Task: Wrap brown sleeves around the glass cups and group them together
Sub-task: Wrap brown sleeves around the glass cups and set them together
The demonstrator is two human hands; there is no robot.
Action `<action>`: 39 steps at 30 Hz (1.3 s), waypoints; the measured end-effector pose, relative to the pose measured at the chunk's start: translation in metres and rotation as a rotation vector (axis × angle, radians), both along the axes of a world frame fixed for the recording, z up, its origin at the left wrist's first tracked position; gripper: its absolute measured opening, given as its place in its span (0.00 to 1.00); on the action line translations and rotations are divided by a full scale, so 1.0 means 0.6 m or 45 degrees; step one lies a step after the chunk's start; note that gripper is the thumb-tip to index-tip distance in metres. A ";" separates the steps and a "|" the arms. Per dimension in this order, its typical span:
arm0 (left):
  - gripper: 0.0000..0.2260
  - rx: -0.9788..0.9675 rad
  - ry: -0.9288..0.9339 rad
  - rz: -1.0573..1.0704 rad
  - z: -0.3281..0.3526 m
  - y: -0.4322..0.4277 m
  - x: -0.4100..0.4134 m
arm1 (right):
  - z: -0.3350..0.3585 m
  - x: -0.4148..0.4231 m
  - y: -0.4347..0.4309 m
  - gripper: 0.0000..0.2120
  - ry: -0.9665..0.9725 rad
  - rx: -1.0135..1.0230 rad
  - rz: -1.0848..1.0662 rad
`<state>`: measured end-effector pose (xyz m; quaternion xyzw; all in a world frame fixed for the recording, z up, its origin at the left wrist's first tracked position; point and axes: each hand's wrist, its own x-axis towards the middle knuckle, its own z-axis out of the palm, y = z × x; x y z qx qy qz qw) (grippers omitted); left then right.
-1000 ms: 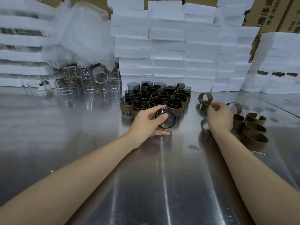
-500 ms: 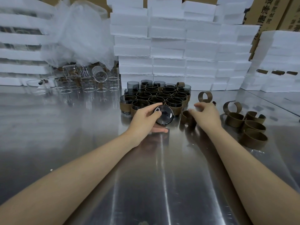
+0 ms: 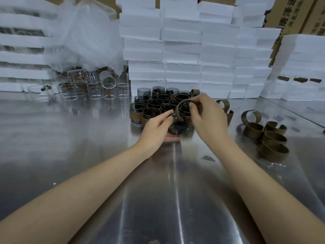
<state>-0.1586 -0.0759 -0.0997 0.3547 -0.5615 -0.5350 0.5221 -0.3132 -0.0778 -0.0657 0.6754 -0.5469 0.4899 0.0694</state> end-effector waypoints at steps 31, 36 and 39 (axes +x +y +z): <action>0.24 0.061 0.012 -0.083 0.017 0.008 -0.001 | -0.013 0.003 -0.006 0.10 -0.020 0.172 0.365; 0.28 0.089 -0.021 -0.051 0.020 0.007 -0.002 | -0.015 0.002 -0.010 0.11 0.016 0.127 0.389; 0.27 0.048 -0.041 -0.037 0.020 0.008 -0.005 | -0.016 -0.003 -0.013 0.10 0.010 0.105 0.402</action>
